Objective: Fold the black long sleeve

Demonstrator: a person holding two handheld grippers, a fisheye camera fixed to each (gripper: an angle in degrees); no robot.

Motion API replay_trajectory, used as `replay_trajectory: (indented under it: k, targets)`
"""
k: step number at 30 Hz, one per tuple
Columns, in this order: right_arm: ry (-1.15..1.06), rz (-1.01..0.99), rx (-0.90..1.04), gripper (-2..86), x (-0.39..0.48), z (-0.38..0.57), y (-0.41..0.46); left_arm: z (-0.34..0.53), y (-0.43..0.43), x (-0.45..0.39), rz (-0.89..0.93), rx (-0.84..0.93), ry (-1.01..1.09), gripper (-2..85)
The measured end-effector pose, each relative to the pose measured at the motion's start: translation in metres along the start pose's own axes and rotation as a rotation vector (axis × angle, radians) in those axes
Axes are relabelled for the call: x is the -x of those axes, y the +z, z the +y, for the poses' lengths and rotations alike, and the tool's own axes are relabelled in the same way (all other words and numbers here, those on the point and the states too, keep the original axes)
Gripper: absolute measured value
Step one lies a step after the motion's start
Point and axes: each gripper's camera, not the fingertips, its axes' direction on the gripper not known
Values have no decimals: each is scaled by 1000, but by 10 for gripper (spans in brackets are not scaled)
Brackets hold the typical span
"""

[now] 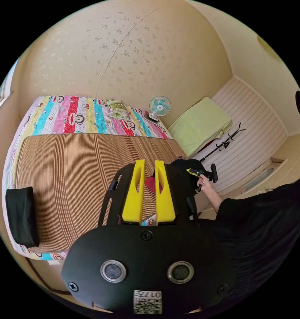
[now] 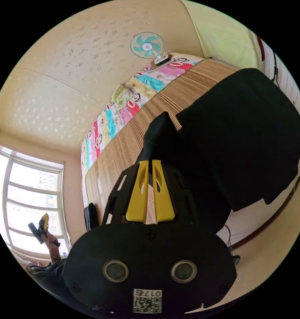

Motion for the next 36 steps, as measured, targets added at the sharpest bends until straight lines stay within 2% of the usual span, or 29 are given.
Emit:
replay_trajectory:
  k: [3,7,10,12,15,17,19,21,22,24,25,26,27,28,31,33,34,36]
  targets:
    - [-113,-246,-112,14,25,-6,-65,-11,-11,20,74,-32,-3,67]
    - [-405,-299,-155,17,103,-4,-122,-27,-11,41,186,-46,-29,100]
    - [-657,-447,-177,19,169,16,-160,-43,-4,49,362,-58,-35,116]
    - [-904,-584,-100,19,221,45,-169,-59,5,50,527,-59,-51,137]
    - [-1140,-703,70,18,274,98,-147,-84,25,50,737,0,-70,179]
    - [-1225,-787,182,17,295,135,-122,-96,35,55,805,35,-60,187]
    - [-1258,-862,284,15,308,169,-96,-103,50,63,866,114,-57,175]
    - [-1137,-927,304,14,309,194,-71,-97,94,76,1016,408,-84,143]
    - [-1096,-955,293,14,304,196,-70,-90,101,89,1097,416,-148,132]
    - [-1052,-1059,239,19,286,204,-80,-54,113,142,1356,294,-360,36]
    - [-1048,-1057,226,20,284,207,-84,-44,114,151,1433,241,-401,30]
    - [-1047,-1047,231,22,283,211,-92,-30,113,162,1584,143,-446,21]
    - [-1073,-1028,262,25,286,219,-99,-25,109,166,1699,89,-413,13]
    - [-1090,-1011,272,25,288,223,-103,-26,106,166,1732,80,-379,12]
    - [-1183,-921,296,31,300,253,-117,-53,67,155,1757,72,-92,10]
    - [-1239,-950,321,27,294,261,-126,-78,22,139,1826,47,192,15]
    - [-1257,-985,306,23,289,260,-130,-83,10,135,1830,42,261,17]
    - [-1214,-1081,127,15,256,245,-152,-97,-31,118,1785,38,468,23]
